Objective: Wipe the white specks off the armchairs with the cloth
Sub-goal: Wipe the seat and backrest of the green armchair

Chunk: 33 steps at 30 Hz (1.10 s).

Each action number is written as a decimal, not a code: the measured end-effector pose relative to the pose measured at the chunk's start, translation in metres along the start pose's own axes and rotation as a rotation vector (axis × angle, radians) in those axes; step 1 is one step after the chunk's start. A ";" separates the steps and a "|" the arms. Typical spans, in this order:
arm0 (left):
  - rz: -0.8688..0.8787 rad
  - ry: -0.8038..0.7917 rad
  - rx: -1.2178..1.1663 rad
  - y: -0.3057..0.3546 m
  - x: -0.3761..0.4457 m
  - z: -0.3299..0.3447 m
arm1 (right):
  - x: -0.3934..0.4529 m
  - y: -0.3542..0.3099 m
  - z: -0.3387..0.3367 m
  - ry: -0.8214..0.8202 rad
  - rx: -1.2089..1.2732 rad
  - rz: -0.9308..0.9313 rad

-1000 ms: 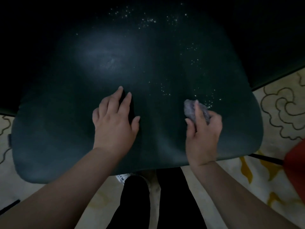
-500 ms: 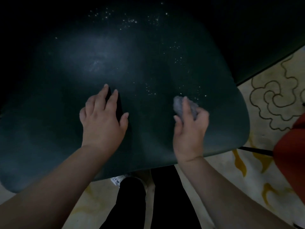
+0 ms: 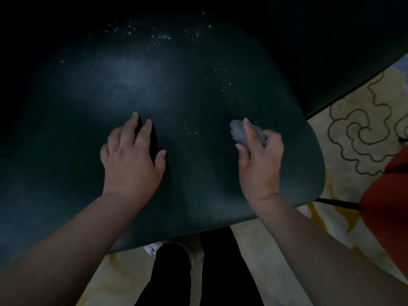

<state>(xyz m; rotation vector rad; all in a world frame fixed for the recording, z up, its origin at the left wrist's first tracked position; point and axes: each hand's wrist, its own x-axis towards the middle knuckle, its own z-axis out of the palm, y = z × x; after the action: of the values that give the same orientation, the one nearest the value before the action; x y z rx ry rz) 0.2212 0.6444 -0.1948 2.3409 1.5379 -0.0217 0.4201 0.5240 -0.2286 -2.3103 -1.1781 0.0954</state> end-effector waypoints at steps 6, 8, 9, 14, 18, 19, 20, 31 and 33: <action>-0.015 -0.001 0.021 0.001 0.006 -0.002 | 0.014 -0.001 0.004 0.026 0.037 0.099; -0.019 -0.005 0.025 0.001 0.007 -0.002 | 0.013 -0.003 0.003 -0.038 0.090 0.012; -0.020 -0.005 0.024 0.001 0.007 -0.002 | 0.018 0.000 0.001 -0.061 0.101 -0.007; -0.018 -0.008 0.019 0.001 0.010 -0.004 | 0.054 0.007 0.006 0.021 0.152 0.155; -0.027 -0.007 0.013 0.001 0.012 -0.005 | 0.033 0.003 0.002 -0.034 0.209 0.106; -0.030 -0.009 0.012 0.001 0.012 -0.006 | 0.030 0.008 -0.002 -0.046 0.194 0.104; -0.031 -0.011 0.009 0.001 0.012 -0.006 | 0.033 0.012 -0.005 -0.044 0.169 0.122; -0.025 0.036 -0.003 -0.005 0.010 -0.002 | 0.031 -0.011 -0.001 -0.204 0.214 -0.027; -0.021 0.040 -0.002 -0.005 0.010 -0.002 | 0.045 0.000 -0.003 -0.170 0.191 0.038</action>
<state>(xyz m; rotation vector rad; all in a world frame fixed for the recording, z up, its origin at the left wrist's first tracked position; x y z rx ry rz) 0.2206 0.6552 -0.1961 2.3372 1.5806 0.0220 0.4487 0.5575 -0.2175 -2.1898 -1.1530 0.4073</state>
